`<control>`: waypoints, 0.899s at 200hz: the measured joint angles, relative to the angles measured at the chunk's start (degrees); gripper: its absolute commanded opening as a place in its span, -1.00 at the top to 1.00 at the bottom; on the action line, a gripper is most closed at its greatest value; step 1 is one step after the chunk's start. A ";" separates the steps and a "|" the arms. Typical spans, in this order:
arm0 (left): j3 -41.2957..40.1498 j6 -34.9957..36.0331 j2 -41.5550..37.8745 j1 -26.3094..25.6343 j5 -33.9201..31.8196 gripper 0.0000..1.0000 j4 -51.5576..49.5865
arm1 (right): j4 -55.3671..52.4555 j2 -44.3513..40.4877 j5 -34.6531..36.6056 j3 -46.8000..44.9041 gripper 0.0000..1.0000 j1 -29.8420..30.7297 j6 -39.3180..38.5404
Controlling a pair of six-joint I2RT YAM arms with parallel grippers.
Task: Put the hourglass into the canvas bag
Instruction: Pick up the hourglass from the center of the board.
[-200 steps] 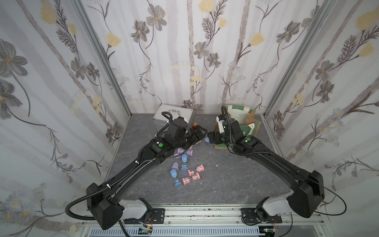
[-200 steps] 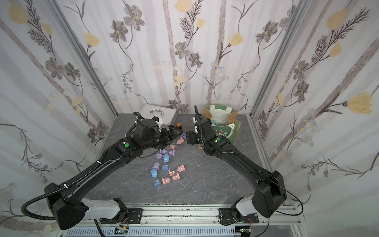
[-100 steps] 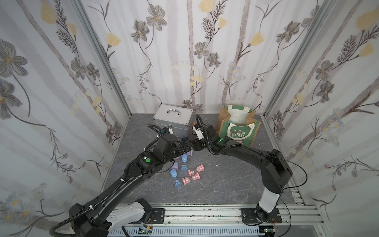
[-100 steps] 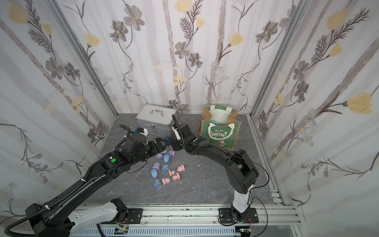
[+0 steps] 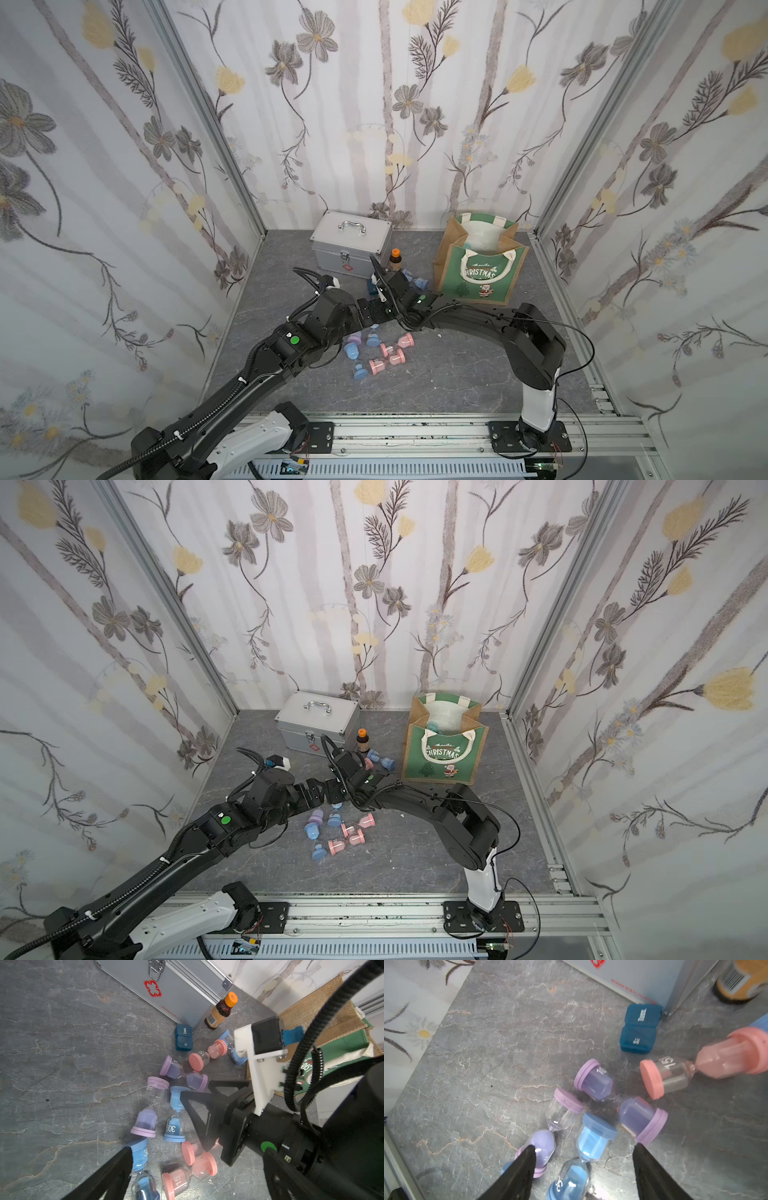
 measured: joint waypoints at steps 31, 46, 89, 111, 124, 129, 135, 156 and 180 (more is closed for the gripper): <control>-1.95 0.74 -2.36 0.00 -0.87 -1.00 -0.79 | -1.49 1.60 1.09 0.28 -0.39 2.29 3.93; -2.75 1.18 -3.43 0.00 -1.29 -1.00 -0.96 | -2.84 2.58 1.42 0.59 -0.40 2.71 5.38; -3.78 2.25 -5.20 0.00 -2.47 -1.00 -0.98 | -6.73 4.44 3.58 2.47 -0.35 4.79 7.23; -4.00 2.47 -5.16 0.00 -2.97 -1.00 -1.05 | -8.24 5.38 4.11 2.86 -0.30 4.94 7.45; -4.07 3.28 -4.94 0.00 -3.28 -1.00 -1.46 | -8.76 6.03 4.61 3.04 -0.29 4.98 7.43; -4.09 3.43 -4.83 0.00 -3.30 -1.00 -1.73 | -9.01 6.23 4.76 3.06 -0.28 5.03 7.43; -4.13 3.45 -4.70 0.00 -3.30 -1.00 -1.97 | -9.35 6.34 5.07 3.06 -0.27 5.05 7.43; -4.55 3.52 -4.46 0.00 -3.26 -1.00 -2.12 | -10.69 6.75 6.16 3.19 -0.21 5.09 7.39; -4.94 3.52 -4.15 0.00 -3.21 -1.00 -1.81 | -12.17 7.15 8.17 3.82 -0.15 4.72 6.43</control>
